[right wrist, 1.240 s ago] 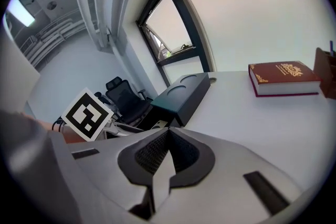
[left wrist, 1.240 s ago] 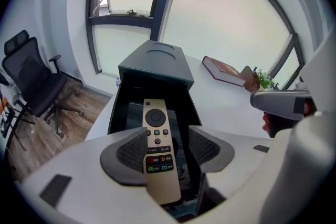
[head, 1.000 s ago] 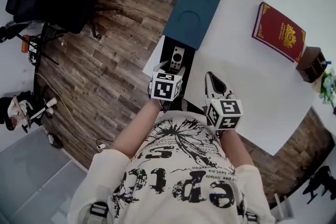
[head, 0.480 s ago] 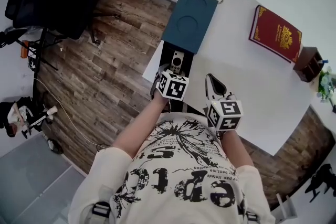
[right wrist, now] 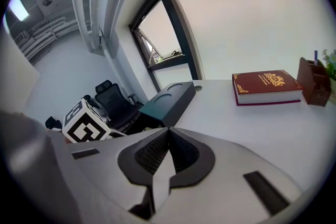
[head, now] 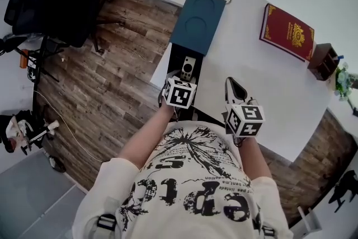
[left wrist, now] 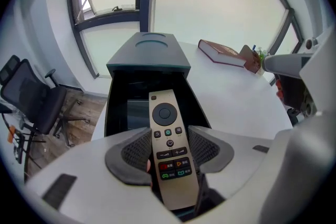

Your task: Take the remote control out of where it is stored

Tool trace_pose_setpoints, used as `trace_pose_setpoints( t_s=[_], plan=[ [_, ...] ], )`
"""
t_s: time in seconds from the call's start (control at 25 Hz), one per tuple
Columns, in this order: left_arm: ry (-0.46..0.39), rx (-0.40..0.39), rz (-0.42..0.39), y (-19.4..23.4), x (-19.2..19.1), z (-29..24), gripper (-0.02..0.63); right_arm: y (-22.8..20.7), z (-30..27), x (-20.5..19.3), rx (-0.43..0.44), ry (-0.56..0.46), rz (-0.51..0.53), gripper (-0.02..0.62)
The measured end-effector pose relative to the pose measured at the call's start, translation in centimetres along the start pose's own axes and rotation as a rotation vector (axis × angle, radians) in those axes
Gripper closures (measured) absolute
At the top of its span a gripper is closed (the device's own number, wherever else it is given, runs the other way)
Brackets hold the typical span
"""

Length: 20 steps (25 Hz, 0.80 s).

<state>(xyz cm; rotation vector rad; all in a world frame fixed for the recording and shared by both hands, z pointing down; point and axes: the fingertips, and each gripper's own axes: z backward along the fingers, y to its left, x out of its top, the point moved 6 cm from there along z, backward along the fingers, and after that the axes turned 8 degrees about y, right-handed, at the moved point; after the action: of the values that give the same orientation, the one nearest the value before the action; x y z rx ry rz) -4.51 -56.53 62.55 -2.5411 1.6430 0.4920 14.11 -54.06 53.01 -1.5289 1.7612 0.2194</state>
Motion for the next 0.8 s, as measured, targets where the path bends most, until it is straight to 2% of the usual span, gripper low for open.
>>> trace_pose_setpoints(
  t_s=[0.16,0.32,0.8],
  plan=[
    [-0.096,-0.02,-0.003,0.0,0.6,2.6,0.38,-0.1,0.6,0.3,-0.013,-0.03,-0.045,0.592],
    [-0.217,-0.046,0.01,0.0,1.6,6.7,0.38,0.9,1.3,1.5,-0.037,-0.075,-0.004,0.592],
    [-0.663,-0.08,-0.03,0.6,6.7,19.3,0.38,5.8,3.1,6.3,-0.037,-0.245,0.062,0.592]
  ],
)
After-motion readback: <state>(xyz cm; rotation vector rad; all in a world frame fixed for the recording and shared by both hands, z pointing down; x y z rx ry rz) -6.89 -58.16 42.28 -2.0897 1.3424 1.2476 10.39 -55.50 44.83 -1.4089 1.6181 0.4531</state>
